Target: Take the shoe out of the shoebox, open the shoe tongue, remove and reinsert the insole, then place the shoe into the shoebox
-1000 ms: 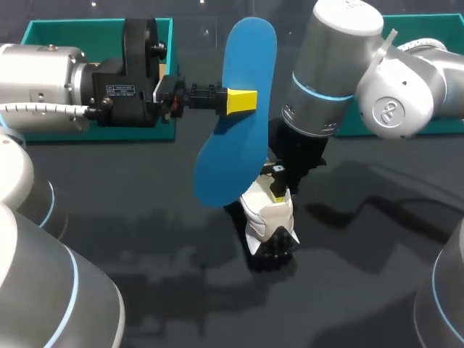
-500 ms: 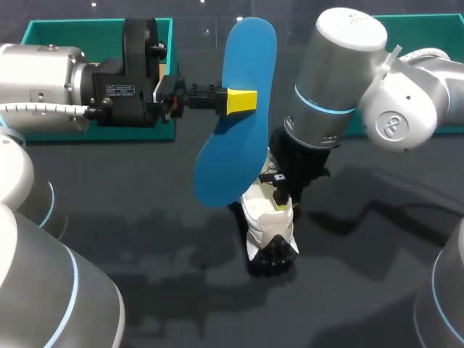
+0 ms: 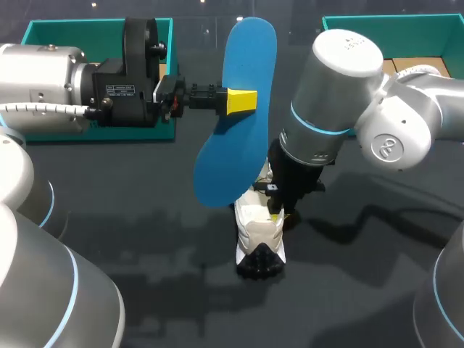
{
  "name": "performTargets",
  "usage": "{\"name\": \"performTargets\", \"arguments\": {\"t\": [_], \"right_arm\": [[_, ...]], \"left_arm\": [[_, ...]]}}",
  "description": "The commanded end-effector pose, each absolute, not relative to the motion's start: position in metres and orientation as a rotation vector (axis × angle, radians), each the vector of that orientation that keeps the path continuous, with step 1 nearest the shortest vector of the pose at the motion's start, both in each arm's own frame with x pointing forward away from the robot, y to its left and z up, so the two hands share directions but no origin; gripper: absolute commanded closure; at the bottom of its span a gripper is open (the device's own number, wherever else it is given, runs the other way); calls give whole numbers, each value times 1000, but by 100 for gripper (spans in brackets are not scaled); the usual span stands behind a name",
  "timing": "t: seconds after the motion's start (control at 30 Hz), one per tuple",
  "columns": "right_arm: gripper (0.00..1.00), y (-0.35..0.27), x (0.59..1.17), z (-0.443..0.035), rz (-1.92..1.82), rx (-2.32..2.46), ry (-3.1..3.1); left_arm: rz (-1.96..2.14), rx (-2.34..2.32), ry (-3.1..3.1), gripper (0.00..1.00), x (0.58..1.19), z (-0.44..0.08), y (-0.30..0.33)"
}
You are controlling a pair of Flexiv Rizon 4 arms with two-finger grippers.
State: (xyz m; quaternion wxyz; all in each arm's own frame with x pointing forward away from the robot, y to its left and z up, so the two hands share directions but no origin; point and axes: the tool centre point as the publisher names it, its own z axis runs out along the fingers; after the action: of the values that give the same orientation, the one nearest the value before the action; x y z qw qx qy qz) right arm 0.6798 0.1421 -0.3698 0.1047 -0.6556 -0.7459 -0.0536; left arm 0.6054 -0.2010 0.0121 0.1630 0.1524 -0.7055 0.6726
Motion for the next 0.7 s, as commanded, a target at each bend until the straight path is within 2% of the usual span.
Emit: {"name": "performTargets", "arguments": {"t": [0.03,0.7], "right_arm": [[100,138,680,-383,-184,-1911,-2174],[100,135,675,-402,-222,-1937,-2109]], "left_arm": [[1920,436,-2012,100,605,11,-201],[1920,436,-2012,100,605,11,-201]]}}
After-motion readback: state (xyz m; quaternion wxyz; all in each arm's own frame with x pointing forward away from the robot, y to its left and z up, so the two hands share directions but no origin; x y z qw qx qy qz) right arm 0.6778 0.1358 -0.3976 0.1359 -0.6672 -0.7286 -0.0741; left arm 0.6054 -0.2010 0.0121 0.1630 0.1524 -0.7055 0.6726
